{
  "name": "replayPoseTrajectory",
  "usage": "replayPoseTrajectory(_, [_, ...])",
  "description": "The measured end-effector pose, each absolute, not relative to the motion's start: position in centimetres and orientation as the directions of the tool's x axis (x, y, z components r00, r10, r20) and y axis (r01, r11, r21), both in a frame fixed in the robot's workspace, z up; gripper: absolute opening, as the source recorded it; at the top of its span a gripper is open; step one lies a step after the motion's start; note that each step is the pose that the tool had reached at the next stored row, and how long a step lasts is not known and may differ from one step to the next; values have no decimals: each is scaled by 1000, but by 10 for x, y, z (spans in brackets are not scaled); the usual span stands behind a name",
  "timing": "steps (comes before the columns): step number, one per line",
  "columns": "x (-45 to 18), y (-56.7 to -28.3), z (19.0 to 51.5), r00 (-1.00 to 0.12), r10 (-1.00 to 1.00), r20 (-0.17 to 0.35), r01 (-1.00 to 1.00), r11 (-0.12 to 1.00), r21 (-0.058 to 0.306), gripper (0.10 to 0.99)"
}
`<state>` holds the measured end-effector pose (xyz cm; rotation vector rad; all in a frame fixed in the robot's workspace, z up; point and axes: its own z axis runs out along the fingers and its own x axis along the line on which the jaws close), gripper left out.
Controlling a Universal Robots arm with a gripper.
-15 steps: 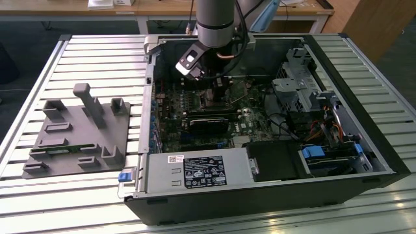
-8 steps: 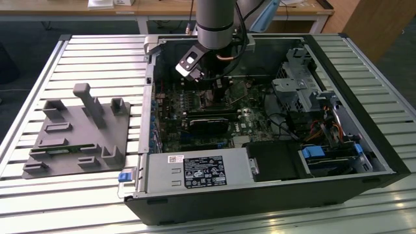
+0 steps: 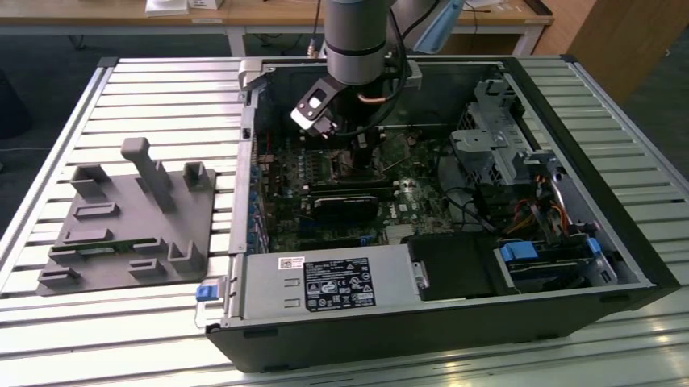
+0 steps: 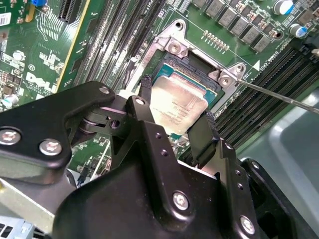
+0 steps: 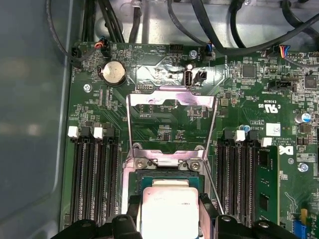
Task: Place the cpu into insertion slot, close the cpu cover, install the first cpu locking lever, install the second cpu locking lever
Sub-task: 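Place the cpu into insertion slot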
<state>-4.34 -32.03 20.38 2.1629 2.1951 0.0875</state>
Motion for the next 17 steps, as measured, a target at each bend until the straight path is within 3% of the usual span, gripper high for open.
replayPoseTrajectory(17, [-44, -319, 195, -15, 1000, -2, 997, 15, 80, 541])
